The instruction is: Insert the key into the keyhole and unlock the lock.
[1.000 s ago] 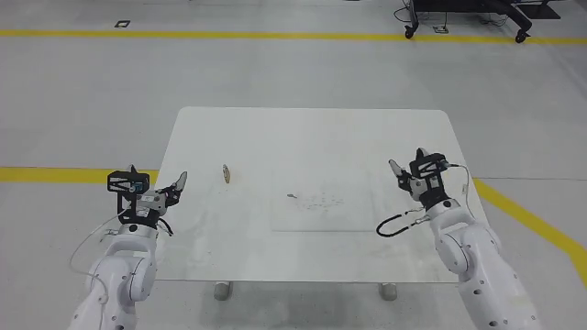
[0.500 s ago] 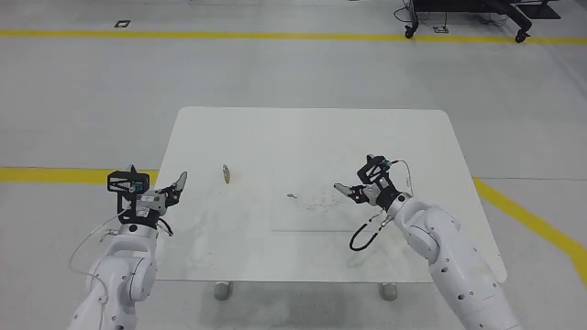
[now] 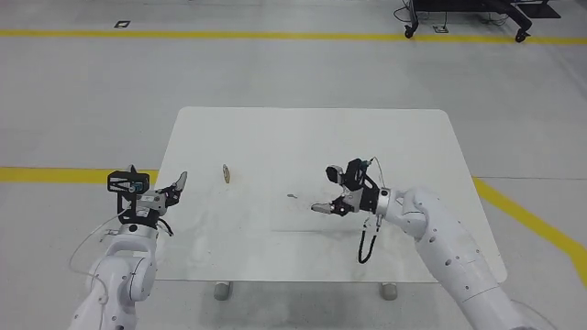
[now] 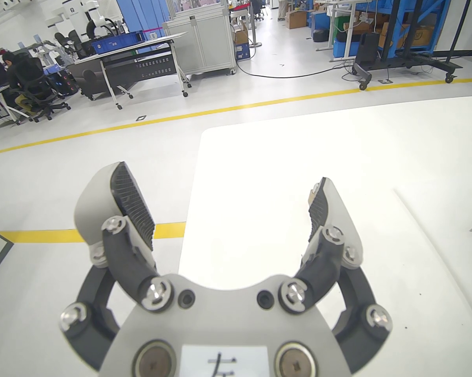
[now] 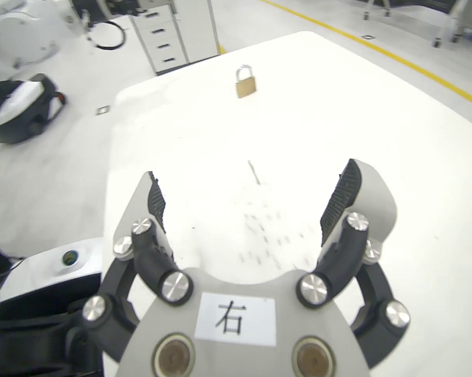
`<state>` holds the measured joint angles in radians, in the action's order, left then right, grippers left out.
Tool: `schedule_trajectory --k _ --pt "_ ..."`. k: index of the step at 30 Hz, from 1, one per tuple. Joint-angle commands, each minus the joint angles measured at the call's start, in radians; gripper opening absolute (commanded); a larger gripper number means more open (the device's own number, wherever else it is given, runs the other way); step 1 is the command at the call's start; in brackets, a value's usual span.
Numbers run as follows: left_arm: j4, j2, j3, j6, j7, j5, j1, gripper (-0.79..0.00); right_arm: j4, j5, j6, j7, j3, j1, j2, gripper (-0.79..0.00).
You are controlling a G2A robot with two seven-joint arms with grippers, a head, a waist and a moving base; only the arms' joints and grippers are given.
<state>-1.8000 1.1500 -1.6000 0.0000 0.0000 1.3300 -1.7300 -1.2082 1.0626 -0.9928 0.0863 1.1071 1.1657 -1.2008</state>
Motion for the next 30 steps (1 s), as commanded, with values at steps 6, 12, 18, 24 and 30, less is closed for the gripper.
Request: schedule_trajectory --k 6,12,18,24,30 --pt "0.000 0.000 0.000 0.000 0.000 0.000 0.000 0.000 0.206 0.012 -0.019 -0.007 -0.259 -0.195 -0.052 0.000" --pt "0.000 0.000 0.000 0.000 0.000 0.000 0.000 0.000 0.305 0.163 0.071 -0.095 -0.331 -0.270 -0.085 -0.102" --pt "0.000 0.000 0.000 0.000 0.000 0.000 0.000 0.000 0.338 0.307 0.139 -0.195 -0.389 -0.293 -0.102 -0.145" --pt "0.000 0.000 0.000 0.000 0.000 0.000 0.000 0.000 0.359 0.411 0.220 -0.234 -0.454 -0.314 -0.129 -0.382" --pt "0.000 0.000 0.000 0.000 0.000 0.000 0.000 0.000 0.385 0.450 0.254 -0.284 -0.478 -0.328 -0.145 -0.493"
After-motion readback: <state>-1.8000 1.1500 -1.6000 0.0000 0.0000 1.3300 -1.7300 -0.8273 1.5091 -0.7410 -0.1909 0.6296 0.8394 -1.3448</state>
